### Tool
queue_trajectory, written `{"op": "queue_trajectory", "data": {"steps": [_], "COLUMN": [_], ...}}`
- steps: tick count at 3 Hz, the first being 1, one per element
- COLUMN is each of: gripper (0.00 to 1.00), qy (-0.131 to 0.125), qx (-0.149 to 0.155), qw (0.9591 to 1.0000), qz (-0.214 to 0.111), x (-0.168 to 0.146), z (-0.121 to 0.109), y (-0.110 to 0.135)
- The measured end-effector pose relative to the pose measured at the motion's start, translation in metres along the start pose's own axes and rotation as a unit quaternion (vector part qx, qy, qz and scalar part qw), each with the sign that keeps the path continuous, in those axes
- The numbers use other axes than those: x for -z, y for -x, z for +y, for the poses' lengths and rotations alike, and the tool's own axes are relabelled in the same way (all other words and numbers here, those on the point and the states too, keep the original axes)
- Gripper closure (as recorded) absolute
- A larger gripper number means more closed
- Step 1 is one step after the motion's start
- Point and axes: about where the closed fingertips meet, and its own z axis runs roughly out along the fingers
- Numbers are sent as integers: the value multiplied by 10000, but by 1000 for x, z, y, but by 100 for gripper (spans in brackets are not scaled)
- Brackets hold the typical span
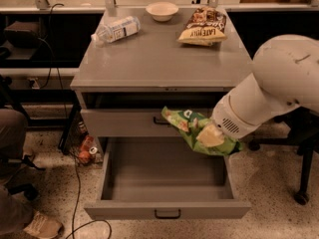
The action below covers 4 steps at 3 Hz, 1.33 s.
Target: Place green rice chip bag into middle drawer
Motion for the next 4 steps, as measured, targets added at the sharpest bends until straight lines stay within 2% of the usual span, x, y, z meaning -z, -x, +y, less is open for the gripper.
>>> {"op": "queue_trajectory", "data": {"steps": [1, 2, 3, 4], "gripper": [100, 100, 100, 100], "qy": [152, 819, 1220, 1305], "qx": [70, 599, 943, 1064], "qw": [9998, 9928, 9802, 9777], "qz": [-85, -642, -1242, -1258], "x": [-6, -76, -124, -134], "z": [5, 33, 41, 44], "y": [-2, 14, 34, 31]}}
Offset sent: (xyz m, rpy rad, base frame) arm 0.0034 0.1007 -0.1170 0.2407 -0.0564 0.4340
